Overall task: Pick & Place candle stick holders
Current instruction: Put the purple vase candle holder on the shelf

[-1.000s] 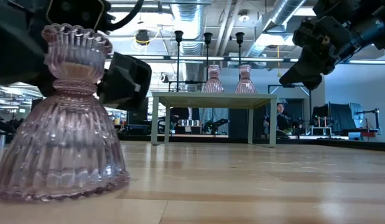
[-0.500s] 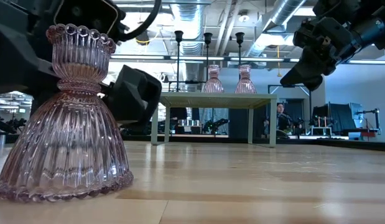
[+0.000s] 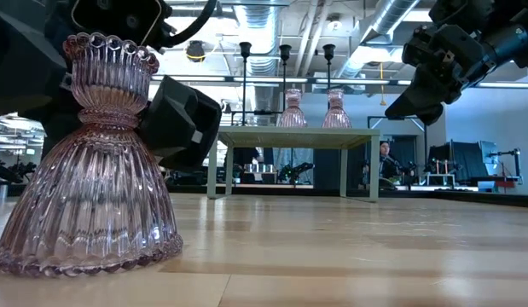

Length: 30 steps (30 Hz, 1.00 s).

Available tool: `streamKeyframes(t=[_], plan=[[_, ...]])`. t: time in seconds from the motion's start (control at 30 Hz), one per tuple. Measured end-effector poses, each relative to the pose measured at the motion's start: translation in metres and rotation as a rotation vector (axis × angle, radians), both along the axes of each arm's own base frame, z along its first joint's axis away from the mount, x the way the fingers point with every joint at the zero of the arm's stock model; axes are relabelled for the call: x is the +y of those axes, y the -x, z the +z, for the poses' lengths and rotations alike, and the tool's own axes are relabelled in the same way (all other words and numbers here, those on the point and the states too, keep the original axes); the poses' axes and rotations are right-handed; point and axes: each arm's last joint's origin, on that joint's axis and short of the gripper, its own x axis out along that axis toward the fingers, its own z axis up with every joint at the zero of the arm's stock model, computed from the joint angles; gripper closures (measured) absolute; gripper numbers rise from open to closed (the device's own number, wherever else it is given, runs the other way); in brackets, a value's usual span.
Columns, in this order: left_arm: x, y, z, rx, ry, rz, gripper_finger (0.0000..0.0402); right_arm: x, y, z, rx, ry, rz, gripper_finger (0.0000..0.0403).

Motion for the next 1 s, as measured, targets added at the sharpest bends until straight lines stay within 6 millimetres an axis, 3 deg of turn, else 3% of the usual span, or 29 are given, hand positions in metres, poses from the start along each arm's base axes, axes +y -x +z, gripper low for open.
streamKeyframes(t=[0.43,1.0], plan=[[0.0007,-0.0003,-0.0001,0.006,0.005,0.004,0.0216,0.0,0.0,0.0,0.0,0.0,0.0,0.0403],[0.0014,-0.0008,0.0003,0.003,0.006,0.006,0.0234,0.0,0.0003,-0.0006,0.007,-0.001,0.0,0.0403]])
